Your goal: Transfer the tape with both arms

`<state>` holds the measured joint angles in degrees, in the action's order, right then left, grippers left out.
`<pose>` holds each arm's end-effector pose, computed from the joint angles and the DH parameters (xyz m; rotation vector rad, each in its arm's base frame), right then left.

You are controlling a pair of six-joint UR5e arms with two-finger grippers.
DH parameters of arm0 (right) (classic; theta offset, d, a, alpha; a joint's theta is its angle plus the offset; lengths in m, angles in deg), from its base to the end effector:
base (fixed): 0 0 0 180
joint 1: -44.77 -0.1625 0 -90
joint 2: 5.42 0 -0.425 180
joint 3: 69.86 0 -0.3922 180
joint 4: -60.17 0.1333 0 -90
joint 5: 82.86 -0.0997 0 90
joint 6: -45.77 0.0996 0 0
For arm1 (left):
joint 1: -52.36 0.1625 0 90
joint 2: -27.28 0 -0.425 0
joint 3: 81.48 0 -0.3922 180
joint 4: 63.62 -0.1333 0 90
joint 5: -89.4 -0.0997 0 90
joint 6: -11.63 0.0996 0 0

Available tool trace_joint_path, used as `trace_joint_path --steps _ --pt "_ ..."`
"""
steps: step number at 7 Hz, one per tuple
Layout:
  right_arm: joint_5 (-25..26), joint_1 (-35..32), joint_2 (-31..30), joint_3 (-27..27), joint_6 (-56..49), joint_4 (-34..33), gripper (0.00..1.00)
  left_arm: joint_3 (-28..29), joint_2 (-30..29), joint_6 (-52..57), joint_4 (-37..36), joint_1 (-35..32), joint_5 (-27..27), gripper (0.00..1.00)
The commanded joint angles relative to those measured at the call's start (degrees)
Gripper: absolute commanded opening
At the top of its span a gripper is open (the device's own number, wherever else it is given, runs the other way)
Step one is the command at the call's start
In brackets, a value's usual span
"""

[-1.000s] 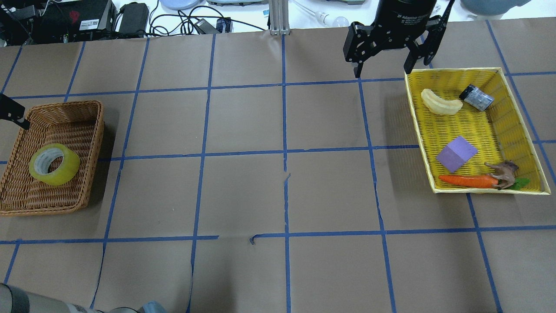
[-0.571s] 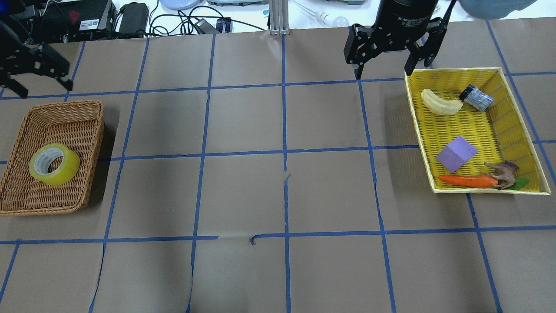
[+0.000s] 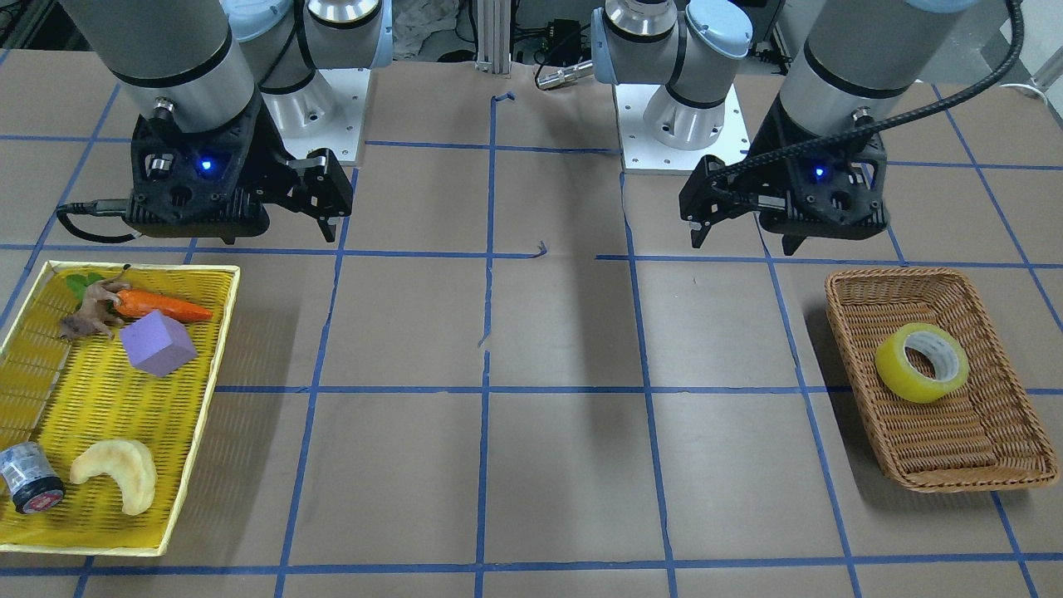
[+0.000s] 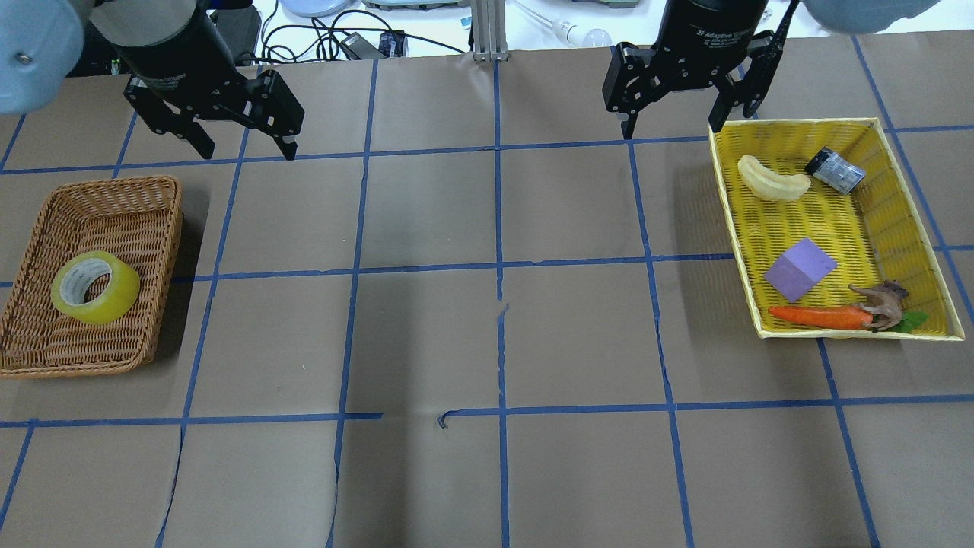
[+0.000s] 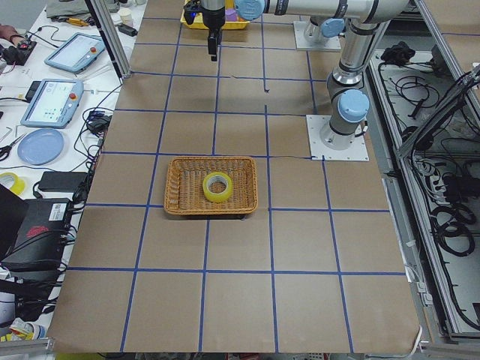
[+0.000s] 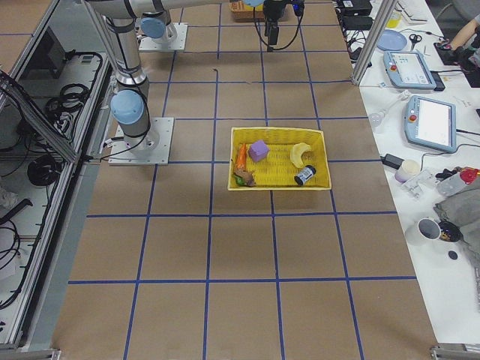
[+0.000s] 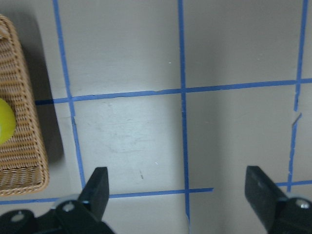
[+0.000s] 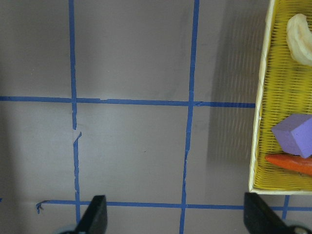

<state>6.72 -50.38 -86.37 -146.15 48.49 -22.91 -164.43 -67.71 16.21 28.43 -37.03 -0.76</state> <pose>0.1832 -0.5392 0.5106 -0.0663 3.1357 0.0625 -0.1274 -0.5300 0.5004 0.1087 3.1369 -0.0001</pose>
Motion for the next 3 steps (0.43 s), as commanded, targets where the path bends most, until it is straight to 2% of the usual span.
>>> trace_joint_path --steps 1,3 --pt "-0.02 -0.03 0.0 0.0 0.0 0.02 1.0 -0.54 -0.19 -0.54 -0.03 -0.79 -0.02 1.0" --pt "0.07 -0.03 0.0 0.0 0.0 0.02 1.0 -0.54 -0.1 -0.45 0.06 -0.87 0.33 1.0"
